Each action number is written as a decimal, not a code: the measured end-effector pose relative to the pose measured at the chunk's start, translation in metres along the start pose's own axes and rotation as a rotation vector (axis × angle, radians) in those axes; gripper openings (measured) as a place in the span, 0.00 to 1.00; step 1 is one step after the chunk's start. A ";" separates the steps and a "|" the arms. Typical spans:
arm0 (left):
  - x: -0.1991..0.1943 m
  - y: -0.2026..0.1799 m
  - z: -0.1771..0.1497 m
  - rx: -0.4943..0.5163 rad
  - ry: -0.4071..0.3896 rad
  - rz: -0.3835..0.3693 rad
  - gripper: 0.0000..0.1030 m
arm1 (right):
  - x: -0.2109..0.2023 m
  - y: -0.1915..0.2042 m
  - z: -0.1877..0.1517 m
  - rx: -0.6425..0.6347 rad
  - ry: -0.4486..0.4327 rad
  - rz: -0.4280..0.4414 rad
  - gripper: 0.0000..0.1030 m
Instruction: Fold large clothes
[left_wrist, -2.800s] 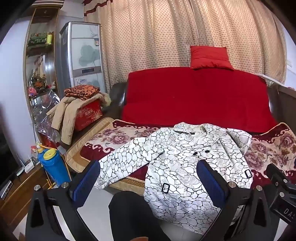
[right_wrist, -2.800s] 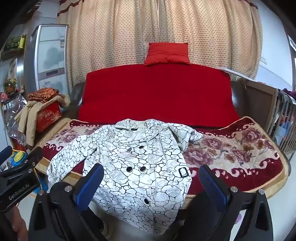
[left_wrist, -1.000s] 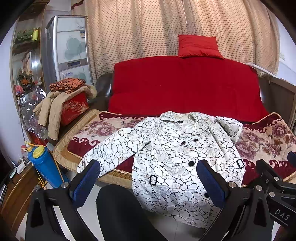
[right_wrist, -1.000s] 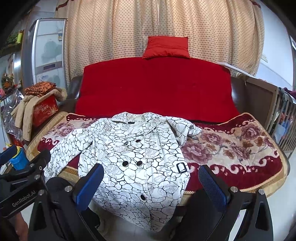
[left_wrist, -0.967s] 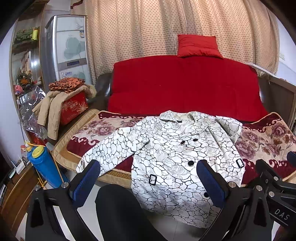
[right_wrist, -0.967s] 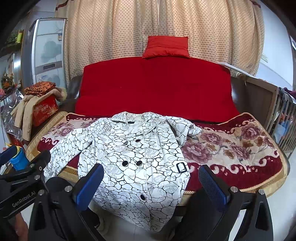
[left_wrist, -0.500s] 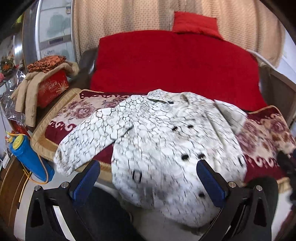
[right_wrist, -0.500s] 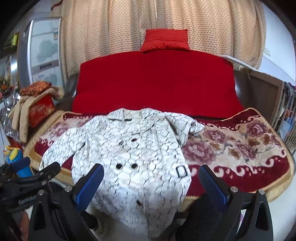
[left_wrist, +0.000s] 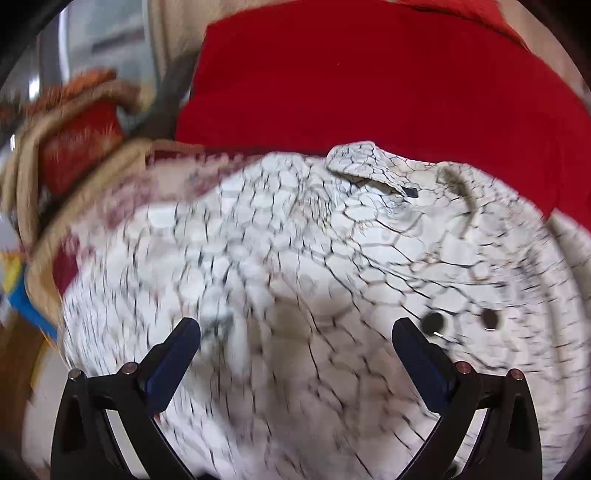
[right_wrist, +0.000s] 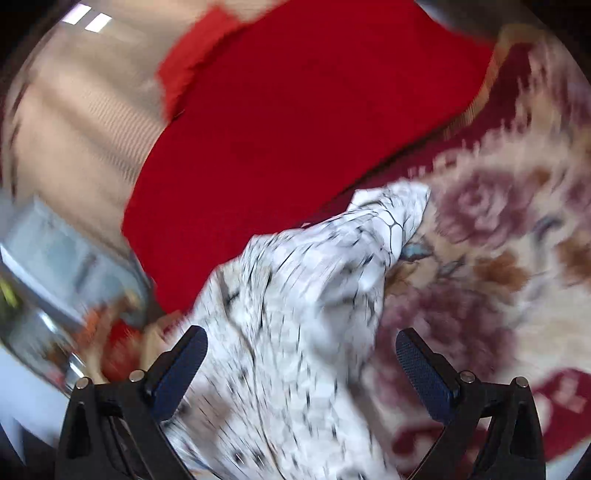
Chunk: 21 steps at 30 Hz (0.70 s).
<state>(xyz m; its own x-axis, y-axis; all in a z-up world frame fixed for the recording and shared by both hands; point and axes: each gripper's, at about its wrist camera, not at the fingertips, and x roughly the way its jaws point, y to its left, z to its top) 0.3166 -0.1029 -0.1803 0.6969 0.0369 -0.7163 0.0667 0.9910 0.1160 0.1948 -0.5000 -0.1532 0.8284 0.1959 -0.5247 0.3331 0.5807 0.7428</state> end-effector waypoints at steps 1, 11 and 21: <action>0.002 -0.004 -0.002 0.033 -0.016 0.024 1.00 | 0.012 -0.015 0.010 0.071 0.001 0.011 1.00; 0.018 -0.015 -0.002 0.101 0.007 0.013 1.00 | 0.124 -0.081 0.071 0.431 0.109 0.086 0.83; -0.003 0.014 0.013 -0.008 -0.095 0.027 1.00 | 0.085 0.021 0.079 0.013 -0.130 0.025 0.17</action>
<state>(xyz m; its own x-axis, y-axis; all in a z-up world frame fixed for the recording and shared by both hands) 0.3247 -0.0905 -0.1670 0.7630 0.0517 -0.6443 0.0417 0.9908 0.1289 0.3078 -0.5334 -0.1489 0.8876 0.1054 -0.4485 0.3169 0.5669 0.7604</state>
